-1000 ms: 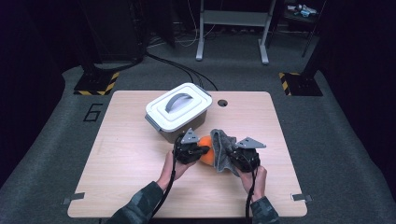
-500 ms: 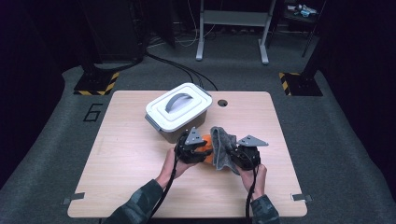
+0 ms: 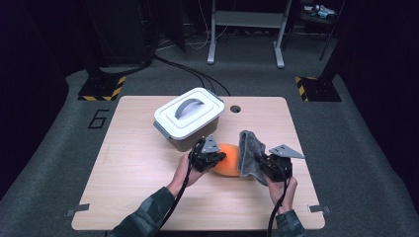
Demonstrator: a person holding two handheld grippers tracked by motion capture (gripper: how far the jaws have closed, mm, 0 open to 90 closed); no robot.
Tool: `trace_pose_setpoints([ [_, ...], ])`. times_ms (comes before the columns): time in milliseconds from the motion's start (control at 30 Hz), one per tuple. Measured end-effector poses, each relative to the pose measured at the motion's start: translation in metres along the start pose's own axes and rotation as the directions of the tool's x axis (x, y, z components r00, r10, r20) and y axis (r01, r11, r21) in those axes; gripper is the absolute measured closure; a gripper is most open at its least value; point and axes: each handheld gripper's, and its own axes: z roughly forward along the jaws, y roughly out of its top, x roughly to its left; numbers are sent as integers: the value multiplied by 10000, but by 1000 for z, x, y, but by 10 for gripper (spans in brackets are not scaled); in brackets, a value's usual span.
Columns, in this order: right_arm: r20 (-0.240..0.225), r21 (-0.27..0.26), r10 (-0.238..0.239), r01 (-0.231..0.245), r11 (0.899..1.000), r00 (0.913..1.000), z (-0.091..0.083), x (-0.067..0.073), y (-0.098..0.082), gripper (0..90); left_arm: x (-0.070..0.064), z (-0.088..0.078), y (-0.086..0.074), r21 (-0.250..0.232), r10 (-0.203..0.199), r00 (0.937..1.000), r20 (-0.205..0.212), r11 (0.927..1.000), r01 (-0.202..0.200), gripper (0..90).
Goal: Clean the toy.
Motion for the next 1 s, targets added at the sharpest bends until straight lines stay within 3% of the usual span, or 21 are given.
trace_pose_setpoints([
  [167, 287, 230, 281, -287, 9993, 9992, -1, -15, -9, 803, -4, -6, 3, -124, 155, 9999, 71, 9998, -154, 900],
  [433, 677, 315, 547, -570, 9979, 9962, 0, -27, -13, 803, -4, -14, 9, -305, 80, 9999, 137, 9995, -75, 900],
  [567, 810, 354, 664, -695, 9970, 9945, -1, -33, -15, 803, -6, -18, 14, -296, 229, 9996, 171, 9993, -224, 900],
  [1000, 1146, 615, 889, -963, 9935, 9894, 1, -46, -20, 803, -18, -32, 25, -779, 285, 9961, 837, 9967, -220, 900],
])
